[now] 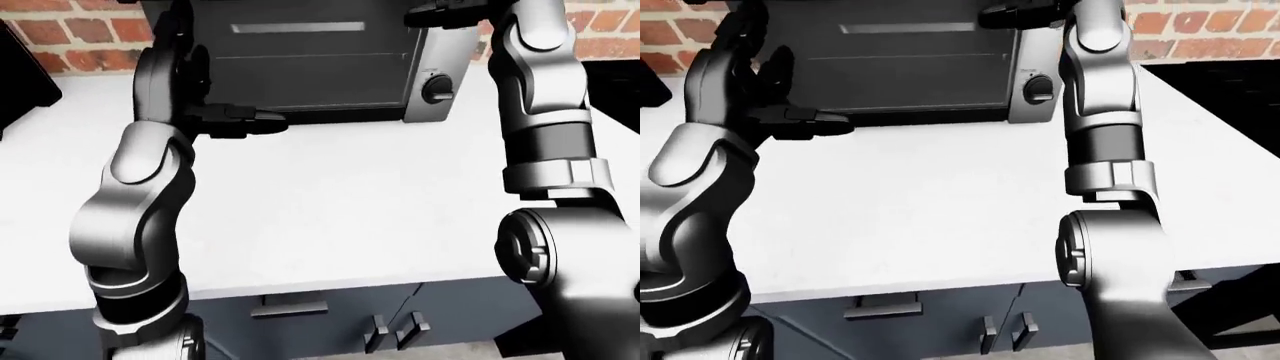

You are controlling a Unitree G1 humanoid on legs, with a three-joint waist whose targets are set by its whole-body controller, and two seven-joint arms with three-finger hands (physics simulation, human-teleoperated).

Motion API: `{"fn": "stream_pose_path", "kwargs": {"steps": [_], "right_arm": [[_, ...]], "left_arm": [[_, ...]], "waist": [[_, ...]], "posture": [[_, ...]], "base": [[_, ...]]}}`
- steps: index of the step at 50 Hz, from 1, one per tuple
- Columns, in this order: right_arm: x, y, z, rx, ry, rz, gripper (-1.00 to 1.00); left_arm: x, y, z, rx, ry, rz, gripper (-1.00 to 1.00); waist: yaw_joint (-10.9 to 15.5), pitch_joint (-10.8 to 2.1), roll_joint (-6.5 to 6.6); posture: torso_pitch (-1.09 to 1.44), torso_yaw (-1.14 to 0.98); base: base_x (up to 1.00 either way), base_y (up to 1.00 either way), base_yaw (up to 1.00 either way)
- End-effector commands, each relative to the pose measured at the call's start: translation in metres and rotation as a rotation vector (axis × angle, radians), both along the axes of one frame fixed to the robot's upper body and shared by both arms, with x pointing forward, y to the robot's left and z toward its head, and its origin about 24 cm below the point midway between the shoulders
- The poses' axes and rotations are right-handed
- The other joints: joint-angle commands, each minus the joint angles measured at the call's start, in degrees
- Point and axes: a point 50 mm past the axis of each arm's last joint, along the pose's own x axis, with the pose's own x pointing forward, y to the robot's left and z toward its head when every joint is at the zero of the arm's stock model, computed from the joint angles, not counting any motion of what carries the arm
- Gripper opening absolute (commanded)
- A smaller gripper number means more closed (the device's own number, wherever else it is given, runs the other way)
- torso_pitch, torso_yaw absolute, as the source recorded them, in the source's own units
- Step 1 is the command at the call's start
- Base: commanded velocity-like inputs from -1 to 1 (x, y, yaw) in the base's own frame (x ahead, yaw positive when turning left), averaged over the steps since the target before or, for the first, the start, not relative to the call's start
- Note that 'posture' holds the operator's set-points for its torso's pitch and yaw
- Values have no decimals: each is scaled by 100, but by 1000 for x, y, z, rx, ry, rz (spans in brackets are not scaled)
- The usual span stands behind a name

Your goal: Close the toaster oven door.

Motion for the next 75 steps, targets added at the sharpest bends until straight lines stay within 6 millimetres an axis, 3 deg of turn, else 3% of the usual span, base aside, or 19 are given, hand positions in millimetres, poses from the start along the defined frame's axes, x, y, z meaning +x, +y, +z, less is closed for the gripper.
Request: {"fn": "stream_pose_path", "kwargs": {"steps": [1,31,73,75], "right_arm": [[-10,1,22,-3,-86,8,100],[-16,-14,2,18,-53,-52,100],[-17,-19,-2,22,-43,-73,100],[-16,-18,-1,21,-43,-71,100]], "left_arm": [[-5,0,17,8,-86,-1,100],[16,-7,29,52,-58,-56,100],[47,-21,42,103,-4,-132,100],[56,-25,52,118,-6,-149,100]], "waist": [[3,-167,12],[38,-184,19],[70,-204,-3],[74,-197,-7]], "posture": [[0,0],[0,0],[0,0],[0,0]], "base": [[0,0,0],[0,0,0],[0,0,0],[0,0,0]]}}
